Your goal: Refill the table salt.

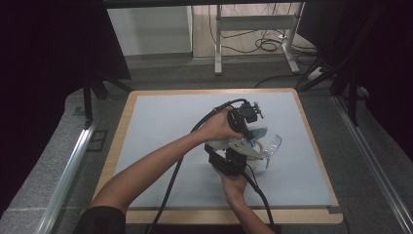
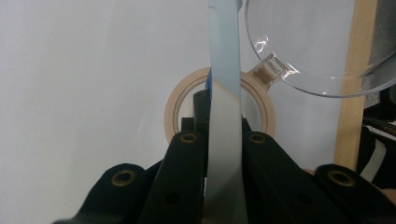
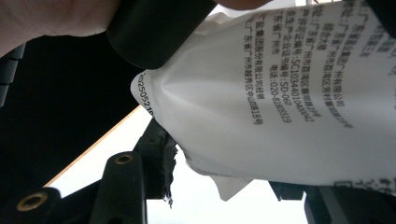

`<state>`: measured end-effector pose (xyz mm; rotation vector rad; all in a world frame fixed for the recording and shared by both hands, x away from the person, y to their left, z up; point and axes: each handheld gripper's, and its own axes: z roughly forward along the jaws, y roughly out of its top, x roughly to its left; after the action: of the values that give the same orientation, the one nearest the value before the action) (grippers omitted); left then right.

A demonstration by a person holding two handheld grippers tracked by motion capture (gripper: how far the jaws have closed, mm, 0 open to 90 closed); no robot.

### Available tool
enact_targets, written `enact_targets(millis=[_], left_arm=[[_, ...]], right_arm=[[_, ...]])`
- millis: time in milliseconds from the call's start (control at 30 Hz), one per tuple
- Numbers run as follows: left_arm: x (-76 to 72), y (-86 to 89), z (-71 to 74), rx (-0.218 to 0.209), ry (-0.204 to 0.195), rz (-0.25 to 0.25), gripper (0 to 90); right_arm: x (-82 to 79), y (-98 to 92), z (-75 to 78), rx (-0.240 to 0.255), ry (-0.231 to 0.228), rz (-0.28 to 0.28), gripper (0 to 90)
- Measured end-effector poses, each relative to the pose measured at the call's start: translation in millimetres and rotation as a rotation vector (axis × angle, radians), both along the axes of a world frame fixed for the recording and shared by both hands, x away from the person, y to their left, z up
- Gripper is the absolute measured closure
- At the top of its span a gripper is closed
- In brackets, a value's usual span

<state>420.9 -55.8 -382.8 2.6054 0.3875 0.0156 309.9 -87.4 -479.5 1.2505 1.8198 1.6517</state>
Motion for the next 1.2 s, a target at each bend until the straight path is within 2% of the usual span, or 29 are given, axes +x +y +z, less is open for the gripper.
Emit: enact_targets(millis=[1200], left_arm=[[-1.3, -3.5, 2.4, 0.011, -0.008, -0.011, 90.0]], right_arm=[[-0.4, 0.0, 1.3, 0.026, -0.008, -0.02, 51.3]])
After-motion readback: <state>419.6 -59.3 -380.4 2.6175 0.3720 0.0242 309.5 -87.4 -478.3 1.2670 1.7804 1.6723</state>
